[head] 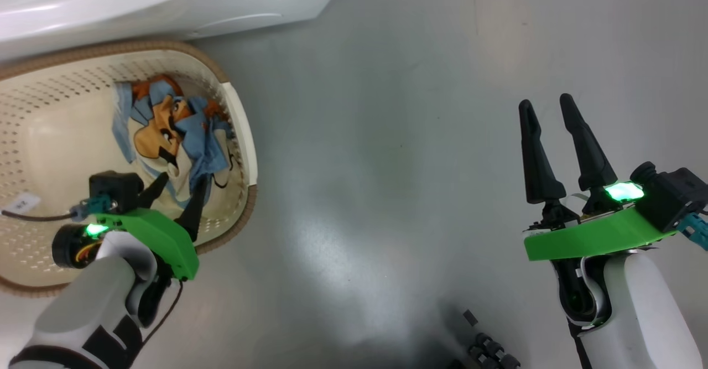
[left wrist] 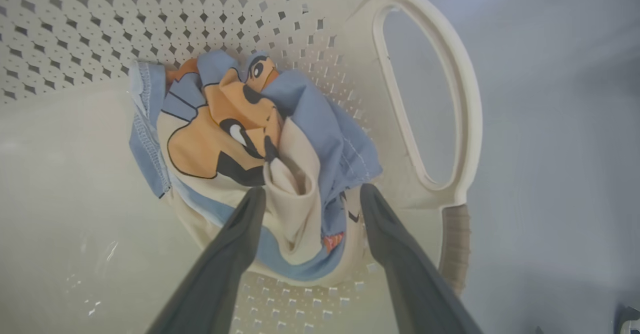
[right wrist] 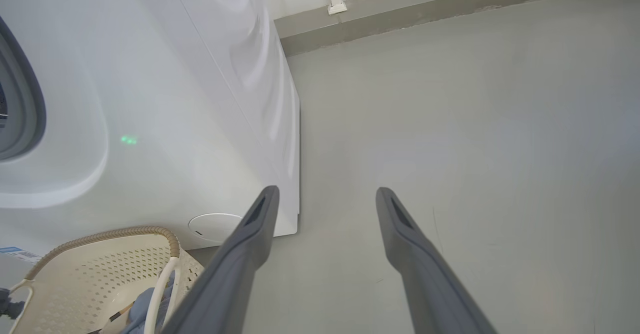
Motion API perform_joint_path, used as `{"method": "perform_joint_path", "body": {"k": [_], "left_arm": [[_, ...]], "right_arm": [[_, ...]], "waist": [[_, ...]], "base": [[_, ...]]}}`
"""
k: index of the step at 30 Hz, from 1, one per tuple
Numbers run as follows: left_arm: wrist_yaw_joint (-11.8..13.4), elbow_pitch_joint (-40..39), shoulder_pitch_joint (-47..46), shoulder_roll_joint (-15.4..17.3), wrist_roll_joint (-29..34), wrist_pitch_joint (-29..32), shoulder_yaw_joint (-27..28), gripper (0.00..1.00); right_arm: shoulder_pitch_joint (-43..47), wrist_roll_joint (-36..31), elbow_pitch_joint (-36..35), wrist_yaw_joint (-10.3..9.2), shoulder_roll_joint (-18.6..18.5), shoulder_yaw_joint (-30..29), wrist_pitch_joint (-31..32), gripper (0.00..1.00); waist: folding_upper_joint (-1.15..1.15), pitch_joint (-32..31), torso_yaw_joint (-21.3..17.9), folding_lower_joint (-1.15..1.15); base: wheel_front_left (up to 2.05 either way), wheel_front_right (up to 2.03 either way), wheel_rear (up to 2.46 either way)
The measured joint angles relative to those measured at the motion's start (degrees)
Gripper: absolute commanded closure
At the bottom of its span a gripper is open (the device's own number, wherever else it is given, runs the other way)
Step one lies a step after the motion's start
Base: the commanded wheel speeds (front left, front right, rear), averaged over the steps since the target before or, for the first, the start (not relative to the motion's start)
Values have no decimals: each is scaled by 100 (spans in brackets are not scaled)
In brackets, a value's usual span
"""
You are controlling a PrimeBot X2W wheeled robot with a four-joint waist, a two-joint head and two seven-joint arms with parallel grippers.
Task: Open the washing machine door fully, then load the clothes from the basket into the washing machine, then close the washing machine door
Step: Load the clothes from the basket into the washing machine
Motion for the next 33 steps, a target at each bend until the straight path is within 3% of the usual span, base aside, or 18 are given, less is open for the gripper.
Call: {"method": "perform_joint_path", "body": {"k": [14, 15, 16, 17, 18, 26, 33], "left_arm": [[0, 242, -676, 333, -1311, 1, -1419, 0], [0, 261, -695, 343, -1396, 1, -1503, 15], [0, 277, -726, 355, -1472, 1, -1583, 68], [0, 283, -755, 364, -1534, 1, -1646, 94], [0, 283, -755, 364, -1534, 1, -1646, 100], [0, 255, -798, 365, -2074, 1, -1891, 100], [0, 268, -739, 359, -2120, 1, -1672, 100]], "right_arm": [[-2, -42, -160, 0, 20, 121, 0, 0], [-2, -43, -166, 0, 19, 122, 0, 0], [-2, -43, -168, 0, 19, 123, 0, 0], [-1, -44, -172, 0, 18, 124, 0, 0], [-1, -44, -172, 0, 18, 124, 0, 0], [9, -70, -177, 0, 1, 122, 0, 0], [10, -85, -107, 0, -31, 103, 0, 0]], "waist": [[0, 310, -222, 0], [0, 303, -224, 0], [0, 291, -225, 0], [0, 277, -225, 0], [0, 277, -225, 0], [0, 101, -189, 0], [0, -177, -80, 0]], "base": [[0, 0, 0], [0, 0, 0], [0, 0, 0], [0, 0, 0], [0, 0, 0], [0, 0, 0], [0, 0, 0]]}}
